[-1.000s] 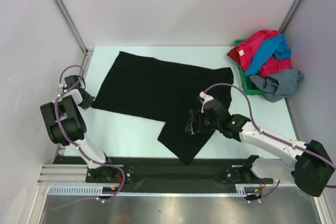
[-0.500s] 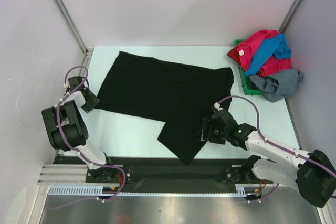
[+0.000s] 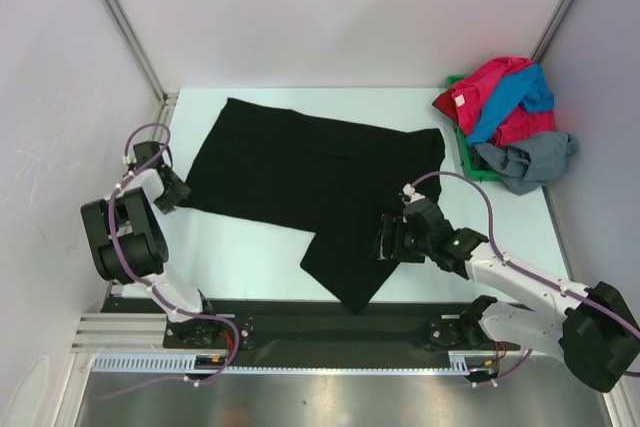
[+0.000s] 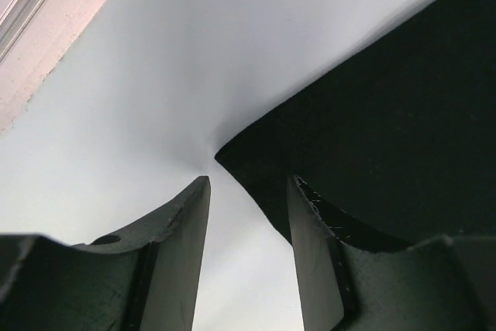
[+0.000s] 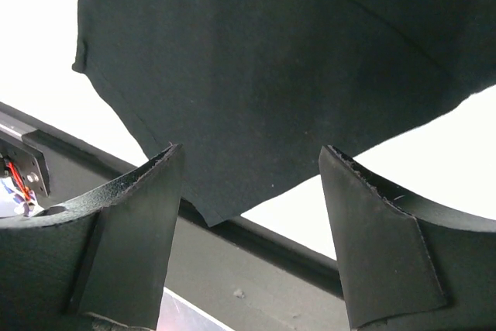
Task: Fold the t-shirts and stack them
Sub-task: Fold the tshirt
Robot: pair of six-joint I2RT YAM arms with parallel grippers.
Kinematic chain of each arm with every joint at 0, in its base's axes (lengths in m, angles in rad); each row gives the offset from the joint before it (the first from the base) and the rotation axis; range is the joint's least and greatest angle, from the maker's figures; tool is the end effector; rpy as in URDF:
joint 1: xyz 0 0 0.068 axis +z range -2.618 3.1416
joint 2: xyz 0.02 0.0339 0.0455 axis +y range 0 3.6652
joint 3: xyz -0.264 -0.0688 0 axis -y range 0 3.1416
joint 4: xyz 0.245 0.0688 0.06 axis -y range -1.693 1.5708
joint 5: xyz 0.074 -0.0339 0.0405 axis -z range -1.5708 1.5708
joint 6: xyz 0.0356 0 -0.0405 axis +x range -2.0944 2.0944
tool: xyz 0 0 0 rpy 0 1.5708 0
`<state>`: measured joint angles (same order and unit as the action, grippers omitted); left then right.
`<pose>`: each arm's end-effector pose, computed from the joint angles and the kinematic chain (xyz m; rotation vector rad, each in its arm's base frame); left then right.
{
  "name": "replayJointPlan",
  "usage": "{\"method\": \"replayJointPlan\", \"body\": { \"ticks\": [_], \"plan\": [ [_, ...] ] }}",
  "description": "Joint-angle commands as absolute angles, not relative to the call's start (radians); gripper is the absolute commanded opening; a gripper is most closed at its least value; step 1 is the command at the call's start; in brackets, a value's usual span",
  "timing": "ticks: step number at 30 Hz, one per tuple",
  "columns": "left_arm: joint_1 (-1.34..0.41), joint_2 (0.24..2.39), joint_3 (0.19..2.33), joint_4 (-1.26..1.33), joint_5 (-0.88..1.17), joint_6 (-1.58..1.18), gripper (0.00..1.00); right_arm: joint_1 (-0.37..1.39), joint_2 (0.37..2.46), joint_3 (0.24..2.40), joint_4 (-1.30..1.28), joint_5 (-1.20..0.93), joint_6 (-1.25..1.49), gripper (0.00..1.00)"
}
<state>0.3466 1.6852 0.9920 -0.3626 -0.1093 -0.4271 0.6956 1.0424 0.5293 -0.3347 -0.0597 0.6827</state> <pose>0.3098 0.1160 0.1702 -1.0236 2.4127 0.1155 0.1539 0.1313 0.1914 -0.0450 2.5387 0.6690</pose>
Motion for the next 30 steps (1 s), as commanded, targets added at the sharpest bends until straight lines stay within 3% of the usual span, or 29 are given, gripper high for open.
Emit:
{"method": "replayJointPlan", "body": {
  "ticks": [1,10,20,24,28,30],
  "plan": [
    [0.342,1.707,1.026,-0.371,-0.166,-0.44,0.5,0.669,1.011,0.557,-0.307,-0.094,0.635,0.75],
    [0.342,1.753,1.069,-0.374,-0.196,-0.434,0.48,0.58,0.943,0.518,-0.325,-0.15,0.612,0.74],
    [0.334,1.787,1.061,-0.374,-0.215,-0.417,0.36,0.551,0.894,0.535,-0.374,-0.135,0.598,0.74],
    [0.333,1.807,1.074,-0.371,-0.216,-0.411,0.27,0.543,0.877,0.532,-0.383,-0.141,0.601,0.74],
    [0.334,1.827,1.098,-0.383,-0.218,-0.384,0.05,0.542,0.867,0.525,-0.402,-0.15,0.617,0.75],
    [0.328,1.793,1.094,-0.385,-0.21,-0.377,0.0,0.541,0.865,0.509,-0.423,-0.15,0.626,0.76]
  ]
}}
